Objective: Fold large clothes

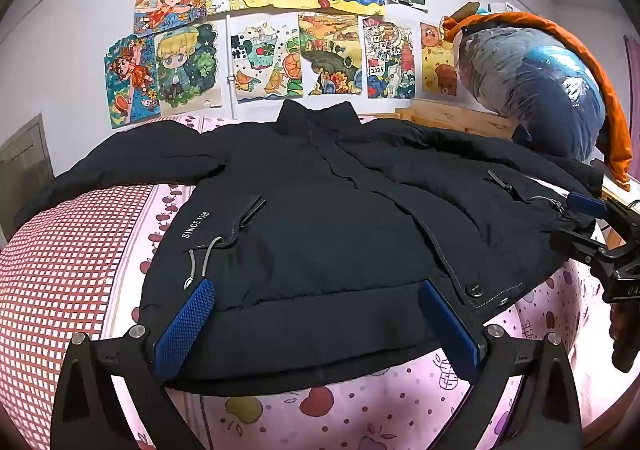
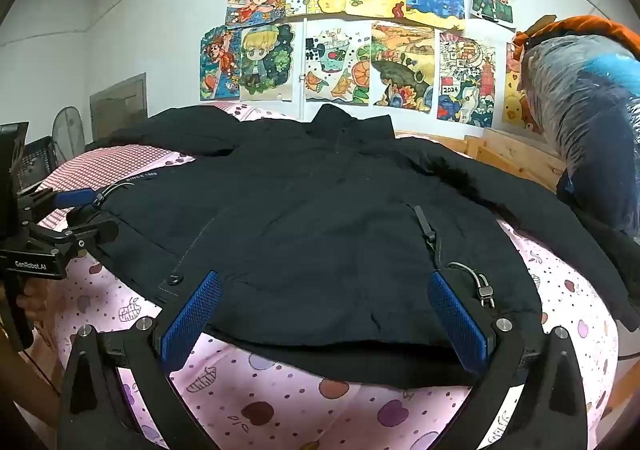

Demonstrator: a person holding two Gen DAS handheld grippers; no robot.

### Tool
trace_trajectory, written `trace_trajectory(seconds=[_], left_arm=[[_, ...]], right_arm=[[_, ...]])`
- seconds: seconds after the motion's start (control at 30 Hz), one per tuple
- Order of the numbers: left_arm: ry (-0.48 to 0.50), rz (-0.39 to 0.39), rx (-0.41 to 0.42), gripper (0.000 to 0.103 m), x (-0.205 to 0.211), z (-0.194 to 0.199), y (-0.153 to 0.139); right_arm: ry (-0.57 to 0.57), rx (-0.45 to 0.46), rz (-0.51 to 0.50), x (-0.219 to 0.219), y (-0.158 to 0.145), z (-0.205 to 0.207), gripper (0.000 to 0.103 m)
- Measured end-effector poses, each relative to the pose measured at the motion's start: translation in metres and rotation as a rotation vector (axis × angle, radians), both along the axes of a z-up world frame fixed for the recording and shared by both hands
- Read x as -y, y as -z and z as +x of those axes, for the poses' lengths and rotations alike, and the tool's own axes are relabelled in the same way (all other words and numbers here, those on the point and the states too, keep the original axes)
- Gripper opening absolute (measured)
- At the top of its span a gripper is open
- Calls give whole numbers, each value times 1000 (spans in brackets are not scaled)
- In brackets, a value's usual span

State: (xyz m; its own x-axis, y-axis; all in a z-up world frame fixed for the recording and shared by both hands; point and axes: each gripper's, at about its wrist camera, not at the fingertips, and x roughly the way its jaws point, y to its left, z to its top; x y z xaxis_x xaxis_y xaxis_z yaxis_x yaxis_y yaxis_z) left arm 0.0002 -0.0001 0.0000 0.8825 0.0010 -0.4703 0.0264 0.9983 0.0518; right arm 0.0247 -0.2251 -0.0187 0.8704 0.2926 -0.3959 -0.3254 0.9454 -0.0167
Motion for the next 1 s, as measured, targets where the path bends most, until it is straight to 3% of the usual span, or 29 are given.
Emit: trace_trajectory(seconds=[1.0], left_arm=[[0,10,5,103,0,0,0]], right_arm=[[3,-1,4,1,3,2,102]])
